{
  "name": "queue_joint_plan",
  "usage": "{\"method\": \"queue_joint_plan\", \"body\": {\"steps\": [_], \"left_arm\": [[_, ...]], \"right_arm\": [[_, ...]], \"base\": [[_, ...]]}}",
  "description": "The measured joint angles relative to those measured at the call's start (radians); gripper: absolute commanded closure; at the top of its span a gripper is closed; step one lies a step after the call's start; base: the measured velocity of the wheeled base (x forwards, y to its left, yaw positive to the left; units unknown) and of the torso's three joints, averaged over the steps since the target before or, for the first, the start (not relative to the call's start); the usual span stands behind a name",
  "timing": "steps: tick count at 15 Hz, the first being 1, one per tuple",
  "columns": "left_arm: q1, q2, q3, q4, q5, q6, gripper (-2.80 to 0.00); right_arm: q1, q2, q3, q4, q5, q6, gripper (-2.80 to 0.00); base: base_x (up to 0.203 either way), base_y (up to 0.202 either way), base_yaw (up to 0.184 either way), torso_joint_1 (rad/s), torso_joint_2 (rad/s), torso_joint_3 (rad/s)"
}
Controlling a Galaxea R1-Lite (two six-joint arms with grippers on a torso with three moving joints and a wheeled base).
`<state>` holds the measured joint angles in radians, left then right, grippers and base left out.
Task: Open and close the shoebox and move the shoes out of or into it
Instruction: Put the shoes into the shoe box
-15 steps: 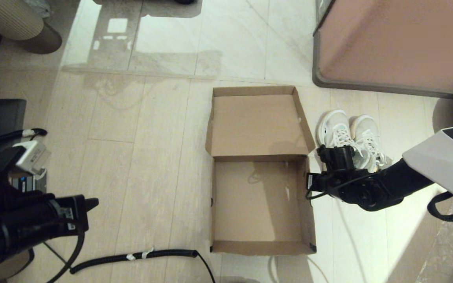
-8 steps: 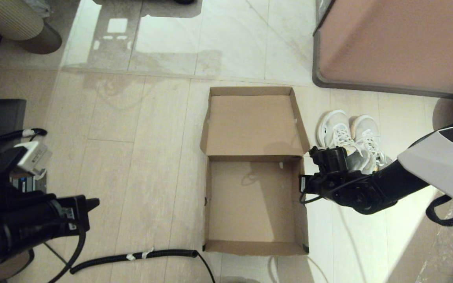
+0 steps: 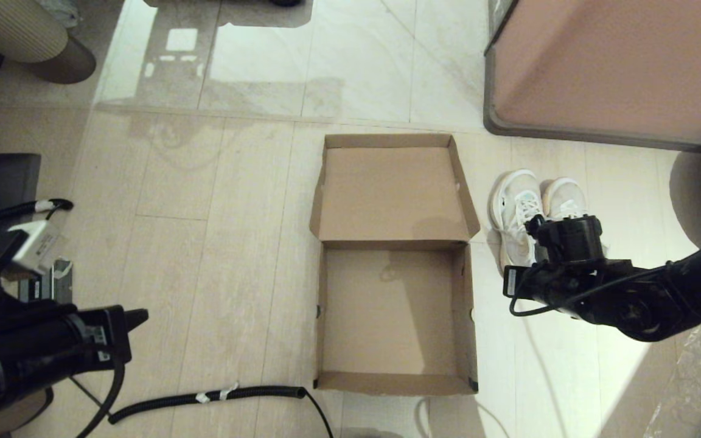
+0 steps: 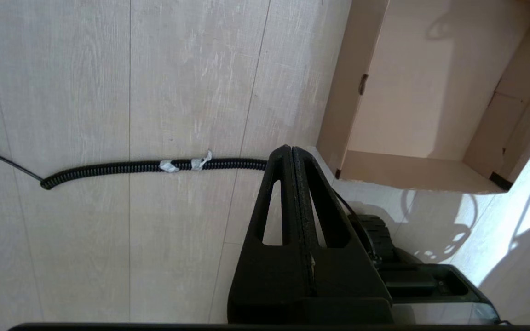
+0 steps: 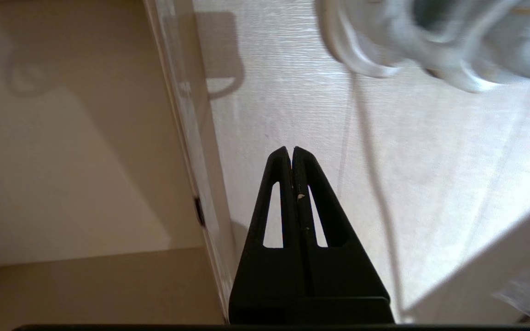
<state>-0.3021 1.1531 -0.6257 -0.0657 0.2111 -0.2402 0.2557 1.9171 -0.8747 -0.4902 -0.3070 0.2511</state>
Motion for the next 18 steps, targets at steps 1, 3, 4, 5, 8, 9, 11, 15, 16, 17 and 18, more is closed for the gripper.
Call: {"method": "queue_joint_plan", "body": {"steps": [1,3,4,5,8,9,11,15,16,17,18], "left_arm": [[0.000,-0.005,0.003,0.000,0.006,-0.003,0.00],[0.000,-0.020,0.025,0.000,0.030,-0.021,0.00],[0.000,-0.032,0.039,0.000,0.038,-0.037,0.00],[0.002,-0.048,0.056,0.000,0.043,-0.051,0.00],[0.038,-0.081,0.101,0.000,0.039,-0.067,0.00],[0.047,-0.081,0.105,0.000,0.036,-0.069,0.00],[0.054,-0.064,0.096,-0.005,0.032,-0.069,0.00],[0.051,-0.023,0.092,-0.011,0.031,-0.037,0.00],[0.050,-0.017,0.099,-0.013,0.032,-0.033,0.00],[0.050,-0.013,0.113,-0.013,0.032,-0.030,0.00],[0.049,-0.011,0.133,-0.012,0.032,-0.016,0.00]], "right_arm": [[-0.001,-0.043,0.036,0.000,-0.008,0.001,0.00],[-0.008,-0.127,0.103,0.002,-0.016,-0.001,0.00],[-0.023,-0.169,0.134,0.002,-0.020,-0.002,0.00],[-0.050,-0.203,0.160,0.003,-0.026,-0.002,0.00],[-0.189,-0.287,0.207,0.003,-0.050,-0.004,0.00],[-0.241,-0.311,0.214,0.009,-0.057,-0.010,0.00],[-0.309,-0.353,0.217,0.036,-0.057,-0.062,0.00],[-0.341,-0.368,0.173,0.049,-0.051,-0.109,0.00],[-0.342,-0.360,0.159,0.049,-0.047,-0.105,0.00],[-0.345,-0.349,0.138,0.048,-0.040,-0.100,0.00],[-0.346,-0.330,0.120,0.046,-0.032,-0.085,0.00]], "base": [[0.000,0.000,0.000,0.000,0.00,0.000],[0.000,0.000,0.000,0.000,0.00,0.000],[0.000,0.000,0.000,0.000,0.00,0.000],[0.000,0.000,0.000,0.000,0.00,0.000],[0.000,0.000,0.000,0.000,0.00,0.000],[0.000,0.000,0.000,0.000,0.00,0.000],[0.000,0.000,0.000,0.000,0.00,0.000],[0.000,0.000,0.000,0.000,0.00,0.000],[0.000,0.000,0.000,0.000,0.00,0.000],[0.000,0.000,0.000,0.000,0.00,0.000],[0.000,0.000,0.000,0.000,0.00,0.000]]}}
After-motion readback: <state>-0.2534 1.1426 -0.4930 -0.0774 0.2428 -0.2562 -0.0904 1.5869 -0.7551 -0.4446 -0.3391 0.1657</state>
